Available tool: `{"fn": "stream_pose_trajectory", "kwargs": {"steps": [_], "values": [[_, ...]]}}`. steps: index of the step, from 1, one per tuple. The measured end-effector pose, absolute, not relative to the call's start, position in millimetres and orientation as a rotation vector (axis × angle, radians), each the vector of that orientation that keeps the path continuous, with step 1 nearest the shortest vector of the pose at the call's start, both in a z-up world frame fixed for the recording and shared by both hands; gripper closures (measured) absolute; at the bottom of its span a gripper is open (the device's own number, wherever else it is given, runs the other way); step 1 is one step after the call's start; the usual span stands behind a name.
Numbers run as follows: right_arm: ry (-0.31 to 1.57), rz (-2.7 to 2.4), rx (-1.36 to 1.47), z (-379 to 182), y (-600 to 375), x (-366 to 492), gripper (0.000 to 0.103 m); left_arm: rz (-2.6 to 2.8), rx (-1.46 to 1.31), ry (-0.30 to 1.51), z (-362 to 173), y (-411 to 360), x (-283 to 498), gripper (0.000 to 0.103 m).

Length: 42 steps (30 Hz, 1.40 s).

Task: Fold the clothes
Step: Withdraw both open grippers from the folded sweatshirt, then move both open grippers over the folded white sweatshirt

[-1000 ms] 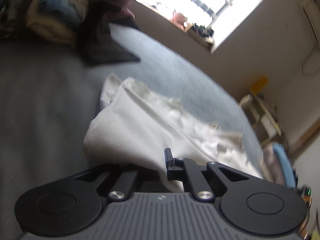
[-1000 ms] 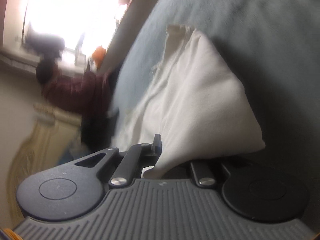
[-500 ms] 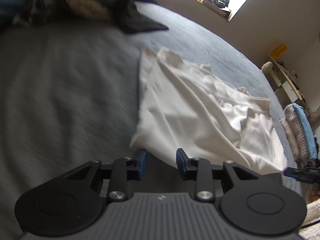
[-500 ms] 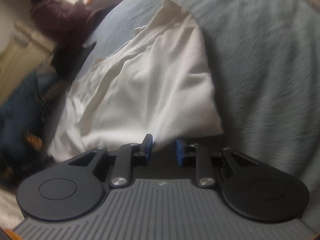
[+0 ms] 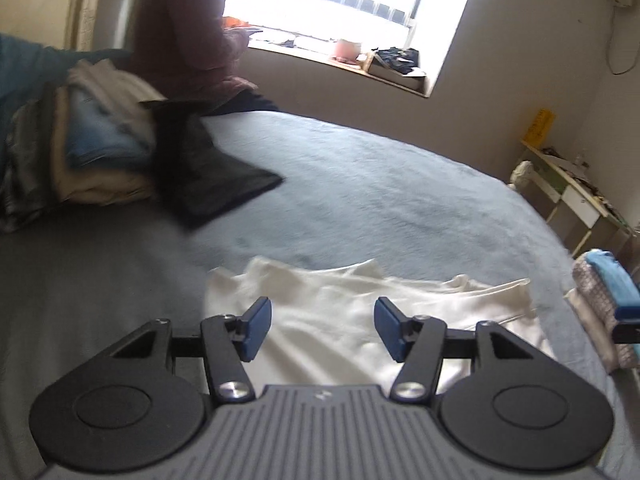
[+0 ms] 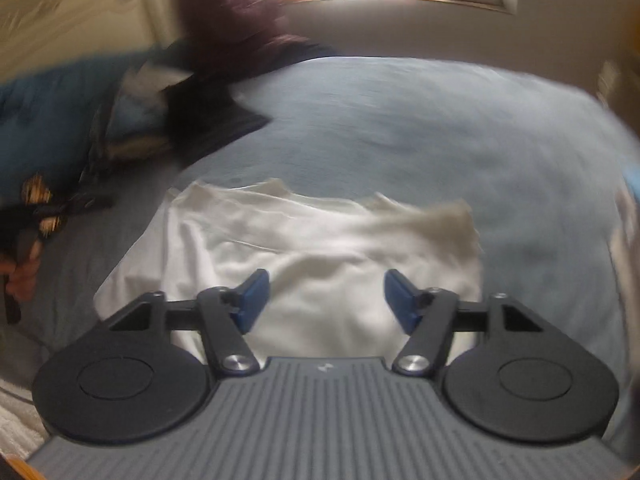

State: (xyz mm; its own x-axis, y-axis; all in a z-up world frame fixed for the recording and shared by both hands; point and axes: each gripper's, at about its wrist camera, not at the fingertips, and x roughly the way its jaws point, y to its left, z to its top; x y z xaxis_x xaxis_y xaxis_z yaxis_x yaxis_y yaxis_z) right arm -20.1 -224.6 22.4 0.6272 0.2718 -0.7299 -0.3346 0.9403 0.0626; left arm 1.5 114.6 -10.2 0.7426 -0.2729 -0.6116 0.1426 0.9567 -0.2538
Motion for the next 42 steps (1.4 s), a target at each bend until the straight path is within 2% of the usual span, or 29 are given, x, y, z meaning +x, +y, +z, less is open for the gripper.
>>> {"fn": "stream_pose_trajectory", "kwargs": {"steps": [1,2,11,14,19,30,42], "values": [[0.817,0.360,-0.146,31,-208,-16,0.022,-0.238,-0.194,0.694,-7,108,4,0.041],[0.802,0.372,-0.208,41,-193,-14,0.021,-0.244,-0.191,0.693,-5,102,5,0.040],[0.600,0.562,-0.561,106,-101,-32,0.018,-0.180,-0.191,0.790,-22,88,16,0.039],[0.574,0.631,-0.546,128,-86,-38,0.011,-0.151,-0.177,0.813,-29,89,19,0.039],[0.510,0.723,-0.485,156,-81,-44,0.007,-0.121,-0.156,0.849,-35,88,23,0.039],[0.621,0.767,-0.281,156,-110,-29,0.007,-0.140,-0.134,0.898,-47,78,33,0.039],[0.649,0.697,-0.185,155,-123,-27,0.007,-0.146,-0.164,0.904,-48,80,30,0.039]]}}
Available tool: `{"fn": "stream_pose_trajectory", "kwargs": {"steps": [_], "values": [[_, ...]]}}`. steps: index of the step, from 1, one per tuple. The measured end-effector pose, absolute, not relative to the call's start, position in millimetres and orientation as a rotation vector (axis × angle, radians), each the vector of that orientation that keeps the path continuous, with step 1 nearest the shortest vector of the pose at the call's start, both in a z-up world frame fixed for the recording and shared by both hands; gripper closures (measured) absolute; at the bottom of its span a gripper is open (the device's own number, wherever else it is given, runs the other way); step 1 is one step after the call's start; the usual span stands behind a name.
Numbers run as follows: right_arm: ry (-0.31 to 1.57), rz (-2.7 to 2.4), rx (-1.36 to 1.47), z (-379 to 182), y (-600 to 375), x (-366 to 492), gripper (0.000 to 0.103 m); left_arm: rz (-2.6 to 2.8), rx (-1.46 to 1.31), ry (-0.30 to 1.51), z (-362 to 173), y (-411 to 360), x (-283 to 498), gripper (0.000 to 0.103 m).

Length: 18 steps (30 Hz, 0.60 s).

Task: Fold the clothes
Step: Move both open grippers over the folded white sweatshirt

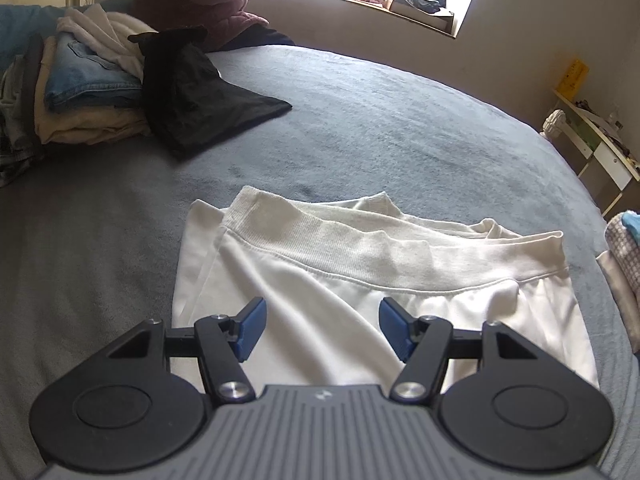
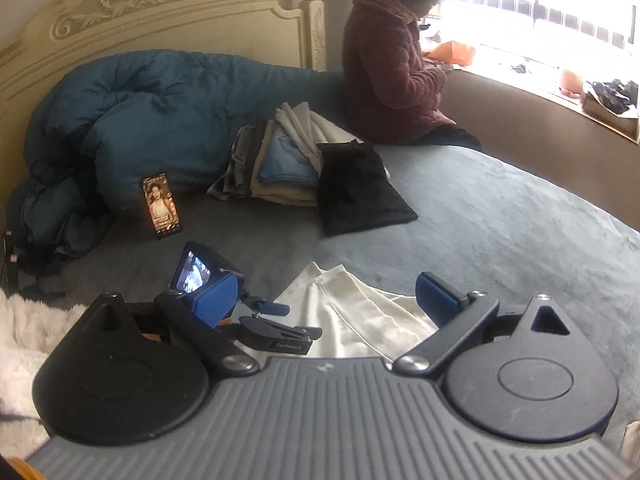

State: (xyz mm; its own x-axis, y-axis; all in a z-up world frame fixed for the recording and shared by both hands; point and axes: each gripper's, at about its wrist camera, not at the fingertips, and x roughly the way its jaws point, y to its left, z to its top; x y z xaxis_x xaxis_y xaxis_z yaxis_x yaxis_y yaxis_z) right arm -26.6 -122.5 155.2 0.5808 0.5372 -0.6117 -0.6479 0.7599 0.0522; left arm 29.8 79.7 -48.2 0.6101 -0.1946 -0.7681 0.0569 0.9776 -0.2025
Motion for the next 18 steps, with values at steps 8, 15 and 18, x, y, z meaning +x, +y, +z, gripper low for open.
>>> {"fn": "stream_pose_trajectory", "kwargs": {"steps": [8,15,18], "values": [[0.637,0.707,-0.176,163,-113,-28,0.007,-0.143,-0.182,0.904,-50,82,26,0.039],[0.679,0.659,-0.096,160,-124,-18,0.007,-0.119,-0.221,0.914,-53,88,26,0.039],[0.684,0.667,-0.040,157,-133,-13,0.008,-0.109,-0.249,0.927,-55,92,28,0.039]]}}
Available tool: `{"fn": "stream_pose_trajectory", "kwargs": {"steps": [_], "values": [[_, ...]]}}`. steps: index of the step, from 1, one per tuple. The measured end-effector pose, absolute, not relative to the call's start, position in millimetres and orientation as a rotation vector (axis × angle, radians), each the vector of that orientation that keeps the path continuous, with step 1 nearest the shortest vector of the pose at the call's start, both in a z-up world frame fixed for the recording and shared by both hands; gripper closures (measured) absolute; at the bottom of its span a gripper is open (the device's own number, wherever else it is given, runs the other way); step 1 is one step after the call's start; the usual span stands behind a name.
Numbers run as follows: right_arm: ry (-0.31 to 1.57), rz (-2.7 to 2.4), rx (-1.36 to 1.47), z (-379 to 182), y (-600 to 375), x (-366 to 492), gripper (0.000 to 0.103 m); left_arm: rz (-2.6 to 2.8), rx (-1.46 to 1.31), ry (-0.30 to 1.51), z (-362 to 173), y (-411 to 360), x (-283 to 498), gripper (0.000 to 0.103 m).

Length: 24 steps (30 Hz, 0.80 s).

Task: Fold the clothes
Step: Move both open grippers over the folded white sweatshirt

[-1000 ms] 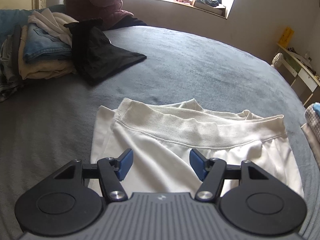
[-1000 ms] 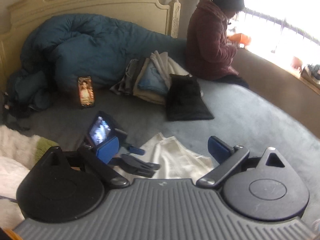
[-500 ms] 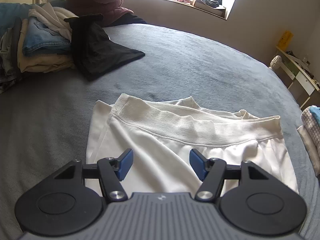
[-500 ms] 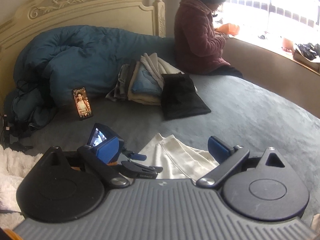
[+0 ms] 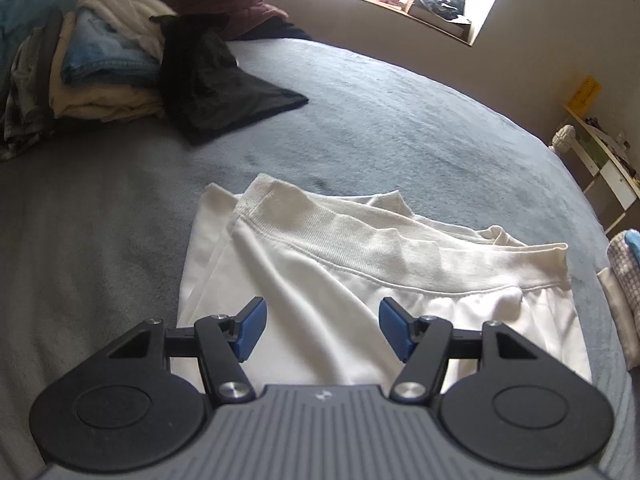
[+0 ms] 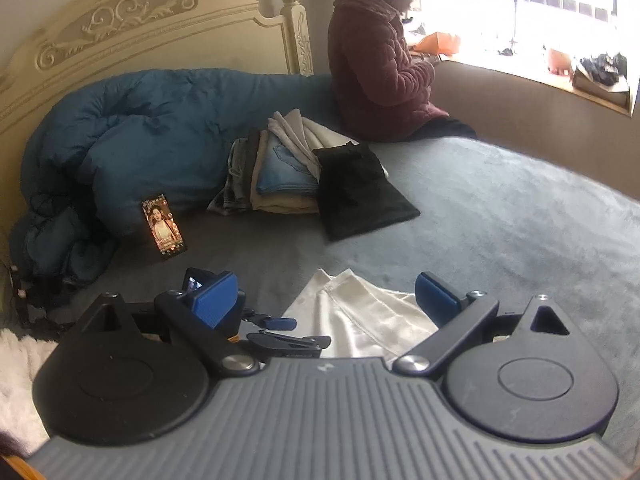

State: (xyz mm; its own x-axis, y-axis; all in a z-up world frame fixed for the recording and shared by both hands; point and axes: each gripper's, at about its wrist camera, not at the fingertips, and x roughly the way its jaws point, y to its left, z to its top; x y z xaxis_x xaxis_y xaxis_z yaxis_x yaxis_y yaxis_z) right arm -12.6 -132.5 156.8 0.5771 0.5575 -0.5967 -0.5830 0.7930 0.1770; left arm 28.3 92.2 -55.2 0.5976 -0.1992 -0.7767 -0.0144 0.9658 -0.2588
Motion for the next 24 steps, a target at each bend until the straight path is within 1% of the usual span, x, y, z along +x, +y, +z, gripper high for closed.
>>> {"fn": "stream_pose_trajectory", "kwargs": {"steps": [2,6,9,12,14,18,21,24], "values": [[0.622,0.619,-0.049,149,-143,-1,0.007,-0.098,-0.258,0.924,-56,95,29,0.039],[0.640,0.378,-0.026,107,-187,43,0.007,-0.075,-0.264,0.911,-59,104,30,0.039],[0.629,0.292,-0.034,68,-227,58,0.007,-0.058,-0.247,0.899,-62,112,32,0.039],[0.659,0.331,-0.005,24,-252,61,0.007,-0.038,-0.219,0.894,-69,119,35,0.039],[0.712,0.375,0.025,-5,-256,63,0.007,-0.030,-0.205,0.896,-73,123,38,0.039],[0.741,0.509,-0.018,-37,-236,69,0.007,-0.039,-0.158,0.878,-80,128,42,0.039],[0.687,0.630,-0.122,-48,-199,73,0.007,-0.069,-0.123,0.836,-81,131,43,0.039],[0.642,0.726,-0.222,-55,-154,75,0.010,-0.109,-0.088,0.816,-85,131,44,0.040]]}}
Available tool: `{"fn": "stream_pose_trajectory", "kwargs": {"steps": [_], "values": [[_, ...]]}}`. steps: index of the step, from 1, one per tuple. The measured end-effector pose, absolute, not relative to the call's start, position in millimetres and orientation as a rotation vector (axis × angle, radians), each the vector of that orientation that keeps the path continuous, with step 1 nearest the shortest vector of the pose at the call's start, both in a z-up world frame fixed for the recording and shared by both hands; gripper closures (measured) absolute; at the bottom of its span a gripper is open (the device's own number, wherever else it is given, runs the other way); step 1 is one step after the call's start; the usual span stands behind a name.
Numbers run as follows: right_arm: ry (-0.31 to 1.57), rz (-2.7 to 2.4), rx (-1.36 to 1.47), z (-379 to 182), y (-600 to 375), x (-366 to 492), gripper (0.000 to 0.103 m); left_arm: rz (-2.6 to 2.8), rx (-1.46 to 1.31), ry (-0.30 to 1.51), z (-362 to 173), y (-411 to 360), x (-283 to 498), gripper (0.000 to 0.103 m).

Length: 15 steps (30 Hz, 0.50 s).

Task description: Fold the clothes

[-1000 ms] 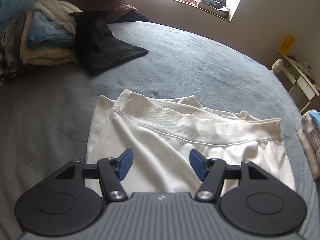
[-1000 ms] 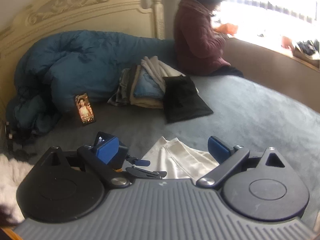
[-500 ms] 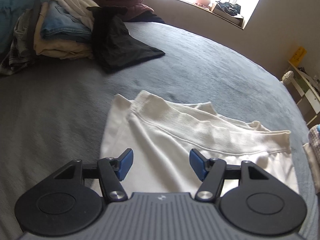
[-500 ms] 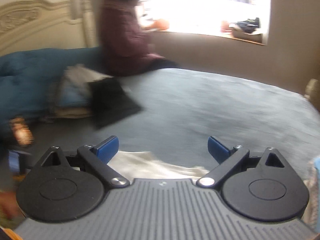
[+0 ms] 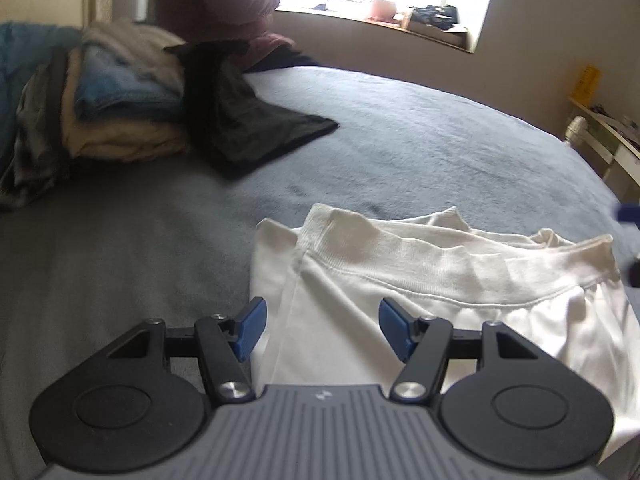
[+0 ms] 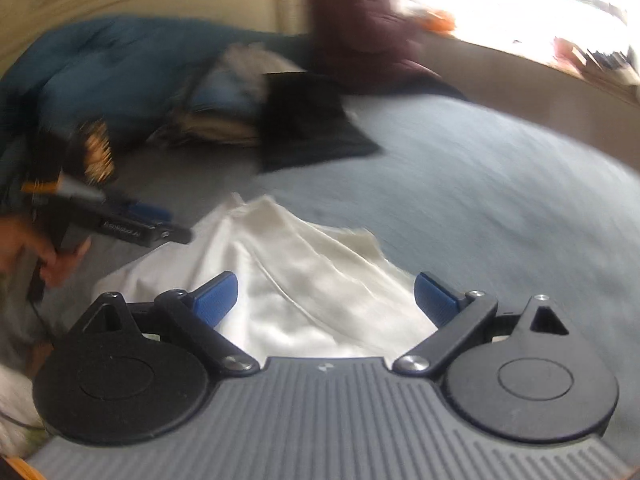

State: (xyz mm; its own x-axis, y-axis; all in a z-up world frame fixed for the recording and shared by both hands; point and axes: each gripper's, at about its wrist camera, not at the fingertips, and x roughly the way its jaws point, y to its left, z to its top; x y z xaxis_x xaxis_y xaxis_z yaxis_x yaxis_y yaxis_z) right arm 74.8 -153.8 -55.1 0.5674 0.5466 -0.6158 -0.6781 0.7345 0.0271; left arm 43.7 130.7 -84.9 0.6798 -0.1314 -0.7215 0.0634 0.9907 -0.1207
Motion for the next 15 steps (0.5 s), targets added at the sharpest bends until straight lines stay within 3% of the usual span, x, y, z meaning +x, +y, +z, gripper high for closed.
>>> {"fn": "stream_pose_trajectory", "kwargs": {"steps": [2,5,11,15], "values": [[0.625,0.780,-0.279,-60,-125,81,0.031,-0.133,-0.067,0.815,-89,131,42,0.041],[0.653,0.828,-0.321,-69,-83,87,0.043,-0.164,-0.045,0.822,-97,132,37,0.044],[0.753,0.864,-0.406,-101,-33,130,0.059,-0.204,-0.031,0.826,-114,142,28,0.051],[0.821,0.851,-0.421,-117,-18,157,0.064,-0.229,-0.020,0.813,-123,148,24,0.053]]}}
